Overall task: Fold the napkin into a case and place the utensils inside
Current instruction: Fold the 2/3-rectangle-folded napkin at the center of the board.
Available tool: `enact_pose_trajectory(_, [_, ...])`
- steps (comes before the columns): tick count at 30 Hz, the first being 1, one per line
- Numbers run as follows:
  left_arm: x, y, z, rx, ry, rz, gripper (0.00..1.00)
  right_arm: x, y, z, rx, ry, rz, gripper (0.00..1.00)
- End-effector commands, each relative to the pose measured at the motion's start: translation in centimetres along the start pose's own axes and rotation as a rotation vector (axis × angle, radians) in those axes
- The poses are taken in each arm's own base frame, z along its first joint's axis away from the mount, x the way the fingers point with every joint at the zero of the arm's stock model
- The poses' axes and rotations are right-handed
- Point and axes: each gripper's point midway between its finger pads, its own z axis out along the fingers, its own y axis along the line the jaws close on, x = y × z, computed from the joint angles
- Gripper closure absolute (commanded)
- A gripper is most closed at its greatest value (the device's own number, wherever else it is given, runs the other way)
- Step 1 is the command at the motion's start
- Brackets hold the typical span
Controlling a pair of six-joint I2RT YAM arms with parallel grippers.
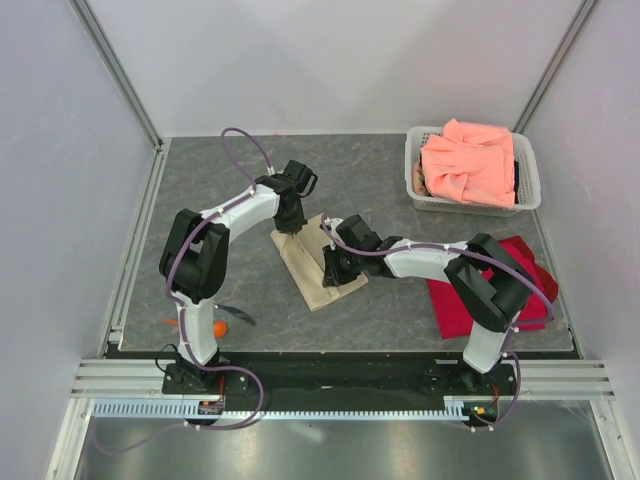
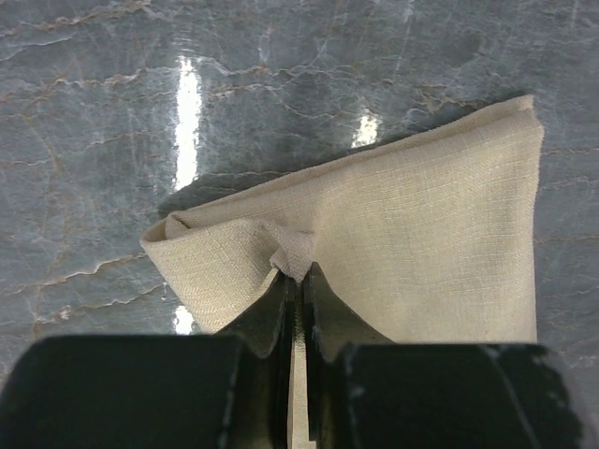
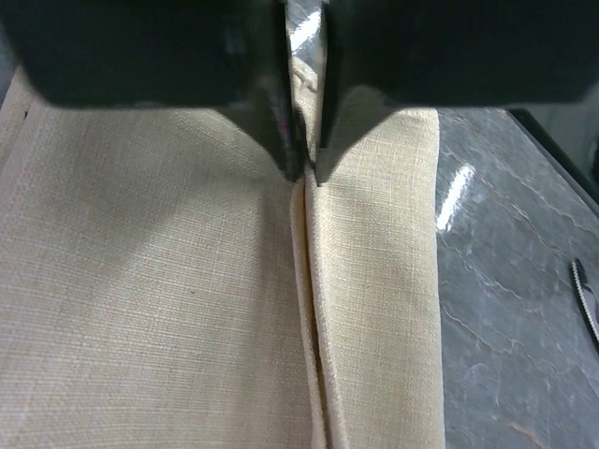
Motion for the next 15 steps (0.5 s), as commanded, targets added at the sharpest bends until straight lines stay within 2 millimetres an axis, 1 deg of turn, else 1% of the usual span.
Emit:
enact_pose_trajectory(1, [-1.8, -1.9, -1.2, 0.088, -0.051, 0.012, 0.84, 0.3, -0.6, 0.6, 0.010, -0.012, 0.000, 0.90])
enact_pose_trajectory(3, [-1.9, -2.1, -2.0, 0.113, -0.054, 0.023, 0.77, 0.5, -0.7, 0.6, 0.015, -0.012, 0.005, 0.93])
enact_pose_trajectory(4, [-2.0, -2.2, -2.3, 0.123, -0.054, 0.026, 0.71, 0.6, -0.9, 0.6, 0.019, -0.013, 0.006, 0.96])
enact_pose_trajectory(5, [-2.2, -2.5, -3.2, 0.152, -0.063, 0.029, 0.67, 0.7, -0.9, 0.6, 0.020, -0.011, 0.008, 0.97])
enact_pose_trajectory(8, [-2.6, -2.8, -4.7, 0.194, -0.075, 0.042, 0.58, 0.9, -1.3, 0.7, 0.028, -0.009, 0.012, 0.98])
enact_pose_trajectory(9, [-3.0, -2.9, -5.6, 0.216, -0.089, 0.041, 0.53, 0.9, -1.4, 0.7, 0.030, -0.009, 0.015, 0.98])
enact_pose_trajectory(10, [-3.1, -2.9, -6.1, 0.231, -0.092, 0.039, 0.49, 0.9, -1.4, 0.7, 0.029, -0.009, 0.016, 0.97])
enact_pose_trajectory(12, [-3.5, -2.8, -7.1, 0.263, -0.096, 0.028, 0.49, 0.7, -1.4, 0.6, 0.031, -0.017, 0.017, 0.97])
enact_pose_trajectory(14, [-3.8, -2.2, -7.4, 0.270, -0.100, 0.009, 0.50, 0.5, -1.4, 0.4, 0.029, -0.023, 0.017, 0.96])
enact_pose_trajectory(15, [-3.8, -1.7, -7.3, 0.264, -0.102, 0.002, 0.52, 0.3, -1.3, 0.4, 0.029, -0.026, 0.017, 0.94])
